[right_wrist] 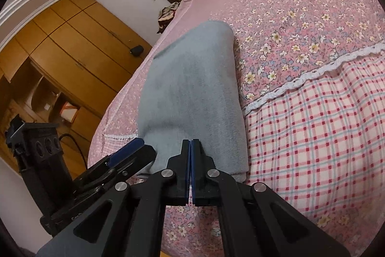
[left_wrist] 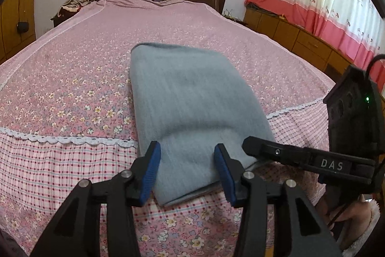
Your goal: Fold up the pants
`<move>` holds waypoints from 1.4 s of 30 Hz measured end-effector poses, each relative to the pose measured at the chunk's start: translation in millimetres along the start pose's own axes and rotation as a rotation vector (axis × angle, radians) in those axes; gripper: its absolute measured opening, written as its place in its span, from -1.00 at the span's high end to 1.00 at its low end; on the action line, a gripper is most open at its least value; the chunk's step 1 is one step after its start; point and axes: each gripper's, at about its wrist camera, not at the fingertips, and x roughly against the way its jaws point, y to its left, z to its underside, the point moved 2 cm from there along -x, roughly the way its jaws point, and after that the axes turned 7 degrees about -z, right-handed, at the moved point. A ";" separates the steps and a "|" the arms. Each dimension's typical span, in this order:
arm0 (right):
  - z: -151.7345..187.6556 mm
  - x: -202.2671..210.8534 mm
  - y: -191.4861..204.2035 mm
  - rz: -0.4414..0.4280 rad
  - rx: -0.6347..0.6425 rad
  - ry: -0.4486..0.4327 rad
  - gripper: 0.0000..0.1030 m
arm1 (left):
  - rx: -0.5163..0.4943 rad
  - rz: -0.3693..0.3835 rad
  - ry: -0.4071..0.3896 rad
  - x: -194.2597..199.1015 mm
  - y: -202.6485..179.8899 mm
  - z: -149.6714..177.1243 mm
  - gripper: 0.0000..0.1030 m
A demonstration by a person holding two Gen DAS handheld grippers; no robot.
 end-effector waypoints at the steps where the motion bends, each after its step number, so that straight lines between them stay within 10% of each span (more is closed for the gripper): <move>1: -1.2 2.1 3.2 -0.005 -0.003 -0.004 0.97 | 0.000 0.006 0.001 1.1 0.4 -0.9 0.05; 3: -2.9 4.3 12.3 -0.004 0.008 -0.004 0.95 | 0.008 0.053 0.002 9.2 8.1 -11.5 -0.02; 5: -2.3 1.1 14.8 0.010 0.024 0.007 0.95 | 0.049 0.083 -0.021 13.9 25.1 -31.9 -0.64; 7: -0.1 1.1 17.1 0.009 0.015 -0.005 0.95 | 0.109 0.081 -0.014 4.5 46.7 -57.4 -0.85; 14: 12.7 -9.0 17.3 -0.001 0.003 -0.032 0.93 | 0.180 0.172 0.162 -65.6 68.1 -108.8 -0.81; 17: 16.1 -12.2 14.4 -0.010 -0.009 -0.040 0.93 | 0.160 0.121 0.221 -88.7 61.6 -111.0 -0.21; 23: 21.5 -15.7 13.9 -0.005 -0.005 -0.062 0.93 | 0.016 0.033 0.086 -71.7 40.8 -124.6 0.51; 33: 20.5 -16.4 32.6 0.012 0.003 -0.083 0.82 | -0.068 0.027 0.045 -92.2 24.2 -132.9 0.66; 36: 20.9 -19.6 41.5 0.016 0.024 -0.074 0.71 | -0.033 0.023 0.063 -92.9 29.0 -131.6 0.47; 38: 20.9 -18.4 45.9 0.018 0.033 -0.075 0.70 | 0.004 0.000 0.076 -84.9 35.7 -127.0 -0.19; 42: 15.1 -7.1 49.2 -0.009 0.036 -0.108 0.69 | 0.079 0.029 0.025 -31.8 48.3 -106.4 -0.32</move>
